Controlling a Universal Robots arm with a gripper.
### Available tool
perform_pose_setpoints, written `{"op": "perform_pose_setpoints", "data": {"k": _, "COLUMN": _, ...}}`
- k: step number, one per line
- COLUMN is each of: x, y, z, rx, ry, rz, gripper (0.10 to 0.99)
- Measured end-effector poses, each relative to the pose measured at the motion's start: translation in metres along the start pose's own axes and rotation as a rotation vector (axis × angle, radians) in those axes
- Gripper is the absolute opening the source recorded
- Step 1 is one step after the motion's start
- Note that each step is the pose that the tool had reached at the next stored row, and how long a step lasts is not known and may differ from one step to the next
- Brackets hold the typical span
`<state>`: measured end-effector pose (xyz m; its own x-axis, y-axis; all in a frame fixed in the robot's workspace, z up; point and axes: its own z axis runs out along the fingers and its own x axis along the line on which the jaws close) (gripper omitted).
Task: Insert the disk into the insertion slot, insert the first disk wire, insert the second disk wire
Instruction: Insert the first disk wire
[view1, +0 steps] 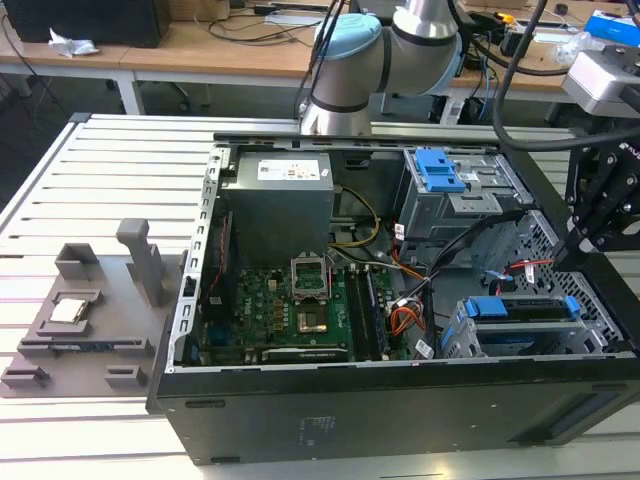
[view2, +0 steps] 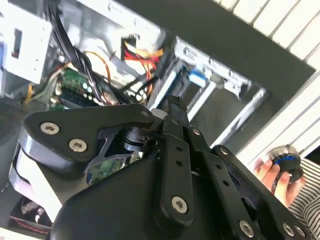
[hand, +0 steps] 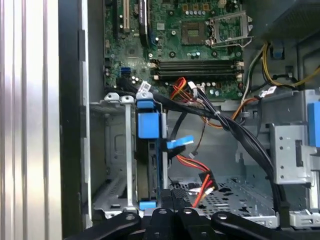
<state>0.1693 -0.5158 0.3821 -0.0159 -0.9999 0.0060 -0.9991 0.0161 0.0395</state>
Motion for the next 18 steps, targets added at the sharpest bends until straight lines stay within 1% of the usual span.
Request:
{"op": "perform_pose_setpoints", "data": {"k": 1, "x": -0.0026, "y": -0.0031, "z": 0.0009, "rx": 0.000, "ry": 0.0006, "rz": 0.000, "gripper": 0.106}}
{"op": "perform_pose_setpoints", "data": {"k": 2, "x": -0.0068, "y": -0.0075, "z": 0.0029, "rx": -0.001, "ry": 0.0020, "rz": 0.000, "gripper": 0.106}}
{"op": "perform_pose_setpoints", "data": {"k": 4, "x": -0.0119, "y": -0.0124, "z": 0.0047, "rx": -0.001, "ry": 0.0062, "rz": 0.000, "gripper": 0.106}}
{"op": "perform_pose_setpoints", "data": {"k": 5, "x": -0.0172, "y": -0.0176, "z": 0.0077, "rx": -0.001, "ry": 0.0087, "rz": 0.000, "gripper": 0.106}}
{"op": "perform_pose_setpoints", "data": {"k": 6, "x": -0.0179, "y": -0.0176, "z": 0.0104, "rx": -0.001, "ry": 0.0087, "rz": -0.005, "gripper": 0.106}}
{"op": "perform_pose_setpoints", "data": {"k": 7, "x": -0.0187, "y": -0.0176, "z": 0.0118, "rx": -0.001, "ry": 0.0112, "rz": -0.015, "gripper": 0.106}}
{"op": "perform_pose_setpoints", "data": {"k": 8, "x": -0.0189, "y": -0.0176, "z": 0.0119, "rx": 0.000, "ry": 0.0154, "rz": -0.018, "gripper": 0.106}}
{"op": "perform_pose_setpoints", "data": {"k": 11, "x": -0.0189, "y": -0.0177, "z": 0.0119, "rx": -0.001, "ry": 0.0162, "rz": -0.019, "gripper": 0.114}}
{"op": "perform_pose_setpoints", "data": {"k": 14, "x": -0.0190, "y": -0.0176, "z": 0.0119, "rx": -0.001, "ry": 0.0164, "rz": -0.019, "gripper": 0.302}}
{"op": "perform_pose_setpoints", "data": {"k": 16, "x": -0.0191, "y": -0.0173, "z": 0.0128, "rx": 0.000, "ry": 0.0395, "rz": -0.035, "gripper": 0.302}}
{"op": "perform_pose_setpoints", "data": {"k": 17, "x": -0.0194, "y": -0.0171, "z": 0.0136, "rx": 0.000, "ry": 0.0458, "rz": -0.050, "gripper": 0.302}}
{"op": "perform_pose_setpoints", "data": {"k": 18, "x": -0.0196, "y": -0.0169, "z": 0.0145, "rx": 0.001, "ry": 0.0466, "rz": -0.063, "gripper": 0.302}}
